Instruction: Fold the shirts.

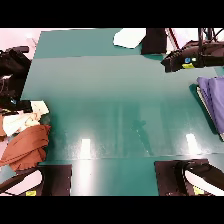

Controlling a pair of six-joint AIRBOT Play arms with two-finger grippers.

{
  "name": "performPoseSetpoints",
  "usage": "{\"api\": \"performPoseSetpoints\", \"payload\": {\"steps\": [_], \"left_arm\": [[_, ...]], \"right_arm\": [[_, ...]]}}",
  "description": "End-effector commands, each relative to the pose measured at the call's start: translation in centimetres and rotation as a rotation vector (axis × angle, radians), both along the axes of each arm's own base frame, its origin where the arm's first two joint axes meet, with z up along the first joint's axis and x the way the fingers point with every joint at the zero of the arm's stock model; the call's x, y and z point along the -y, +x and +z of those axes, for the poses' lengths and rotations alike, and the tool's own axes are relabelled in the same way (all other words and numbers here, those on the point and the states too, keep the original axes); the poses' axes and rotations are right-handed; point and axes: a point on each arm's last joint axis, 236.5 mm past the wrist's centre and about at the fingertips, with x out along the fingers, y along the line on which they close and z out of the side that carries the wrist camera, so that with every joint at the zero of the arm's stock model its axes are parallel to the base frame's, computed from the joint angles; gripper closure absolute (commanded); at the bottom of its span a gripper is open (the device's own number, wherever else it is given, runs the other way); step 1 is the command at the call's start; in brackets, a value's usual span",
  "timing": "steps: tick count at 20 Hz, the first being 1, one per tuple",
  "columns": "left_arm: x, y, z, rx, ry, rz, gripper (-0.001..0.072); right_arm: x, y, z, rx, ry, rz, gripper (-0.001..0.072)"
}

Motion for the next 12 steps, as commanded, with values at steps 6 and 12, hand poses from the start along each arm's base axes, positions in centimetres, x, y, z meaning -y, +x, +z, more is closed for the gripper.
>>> {"api": "performPoseSetpoints", "payload": {"steps": [6,12], "left_arm": [[-0.9,0.3,-1.1,0.046,0.011,0.035,0.0684],[2.9,5.4,22.4,0.610,0.134,-0.104,0.0686]], "right_arm": [[0.0,0.0,0.0,0.001,0.000,0.000,0.0692],[0.1,0.7,8.1,0.203,0.041,-0.013,0.0692]]}}
